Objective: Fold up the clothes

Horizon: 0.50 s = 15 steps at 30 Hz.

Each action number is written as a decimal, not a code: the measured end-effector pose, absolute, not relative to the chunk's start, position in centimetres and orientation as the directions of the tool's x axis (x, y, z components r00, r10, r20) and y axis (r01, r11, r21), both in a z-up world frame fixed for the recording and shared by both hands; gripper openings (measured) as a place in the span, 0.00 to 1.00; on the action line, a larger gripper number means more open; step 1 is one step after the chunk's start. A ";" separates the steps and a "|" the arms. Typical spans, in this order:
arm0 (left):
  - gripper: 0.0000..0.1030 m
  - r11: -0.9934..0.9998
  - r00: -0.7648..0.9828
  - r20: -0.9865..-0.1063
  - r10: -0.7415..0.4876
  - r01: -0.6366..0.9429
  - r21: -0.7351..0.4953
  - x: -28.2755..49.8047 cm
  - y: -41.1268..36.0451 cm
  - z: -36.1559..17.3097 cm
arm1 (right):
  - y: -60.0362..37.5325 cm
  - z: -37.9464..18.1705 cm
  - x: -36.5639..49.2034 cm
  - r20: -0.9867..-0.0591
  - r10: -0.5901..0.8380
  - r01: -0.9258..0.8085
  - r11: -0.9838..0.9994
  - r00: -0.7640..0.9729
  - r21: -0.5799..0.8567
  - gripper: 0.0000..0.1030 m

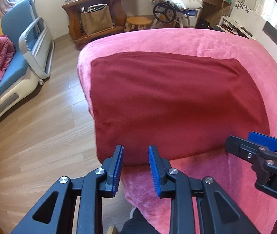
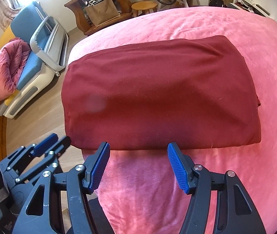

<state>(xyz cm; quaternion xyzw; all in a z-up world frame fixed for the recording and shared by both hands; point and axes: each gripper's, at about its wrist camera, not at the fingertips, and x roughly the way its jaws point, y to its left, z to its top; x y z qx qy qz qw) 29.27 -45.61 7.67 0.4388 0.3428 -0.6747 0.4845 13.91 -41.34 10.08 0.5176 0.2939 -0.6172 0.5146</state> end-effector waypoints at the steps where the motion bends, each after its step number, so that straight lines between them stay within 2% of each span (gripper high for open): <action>1: 0.26 -0.299 -0.147 -0.924 -0.353 0.953 -0.037 29.0 -45.4 7.6 | -41.3 10.1 13.9 -0.941 -0.331 0.939 -0.298 0.064 0.169 0.61; 8: 0.26 -0.325 -0.108 -0.916 -0.387 0.945 0.026 27.9 -44.5 8.0 | -40.7 10.3 13.3 -0.937 -0.345 0.932 -0.317 0.057 0.174 0.62; 15: 0.26 -0.355 -0.147 -0.895 -0.420 0.935 0.013 27.6 -43.9 9.1 | -40.3 10.7 12.8 -0.929 -0.367 0.930 -0.323 0.049 0.177 0.62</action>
